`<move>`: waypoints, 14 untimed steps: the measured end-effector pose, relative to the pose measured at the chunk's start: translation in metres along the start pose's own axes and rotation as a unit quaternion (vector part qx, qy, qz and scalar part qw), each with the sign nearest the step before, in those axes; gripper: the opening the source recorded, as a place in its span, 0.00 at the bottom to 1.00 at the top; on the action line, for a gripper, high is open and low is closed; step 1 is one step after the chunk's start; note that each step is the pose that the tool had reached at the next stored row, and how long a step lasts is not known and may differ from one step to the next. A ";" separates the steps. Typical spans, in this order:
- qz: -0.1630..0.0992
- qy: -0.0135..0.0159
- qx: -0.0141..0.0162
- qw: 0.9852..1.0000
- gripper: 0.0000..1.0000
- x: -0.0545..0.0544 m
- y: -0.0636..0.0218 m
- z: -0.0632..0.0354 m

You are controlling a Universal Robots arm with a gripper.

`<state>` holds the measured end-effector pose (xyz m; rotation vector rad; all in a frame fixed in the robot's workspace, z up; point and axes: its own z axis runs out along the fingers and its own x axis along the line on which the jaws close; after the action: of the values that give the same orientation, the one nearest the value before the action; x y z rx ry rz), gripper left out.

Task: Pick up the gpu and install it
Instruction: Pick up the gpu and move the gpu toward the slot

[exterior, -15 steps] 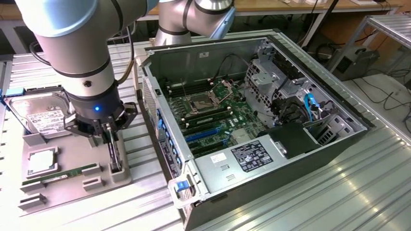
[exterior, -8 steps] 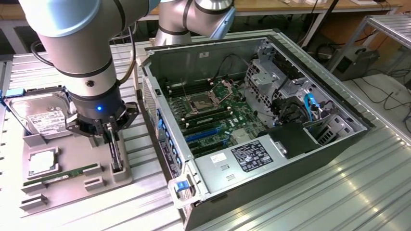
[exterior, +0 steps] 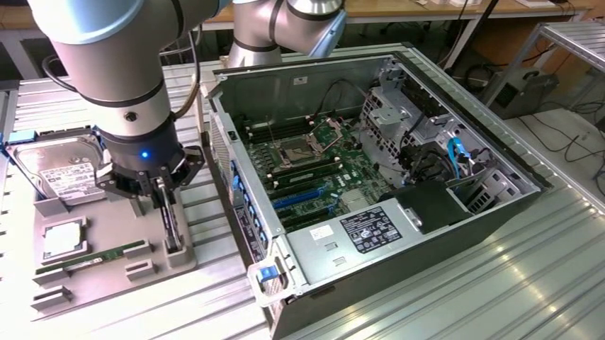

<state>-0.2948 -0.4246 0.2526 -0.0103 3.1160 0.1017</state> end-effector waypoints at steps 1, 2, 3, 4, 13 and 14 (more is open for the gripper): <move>0.000 0.000 0.000 1.000 0.26 0.000 0.0001 -0.0016; 0.000 0.000 0.000 1.000 0.26 0.000 0.0002 -0.0031; 0.000 0.000 0.000 1.000 0.26 0.000 0.0004 -0.0054; 0.000 0.000 0.000 1.000 0.26 0.000 0.0005 -0.0073; 0.000 0.000 0.000 1.000 0.26 -0.001 0.0027 -0.0417; 0.000 0.000 0.000 1.000 0.26 -0.001 0.0029 -0.0459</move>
<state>-0.2948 -0.4247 0.2987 -0.0104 3.1160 0.1017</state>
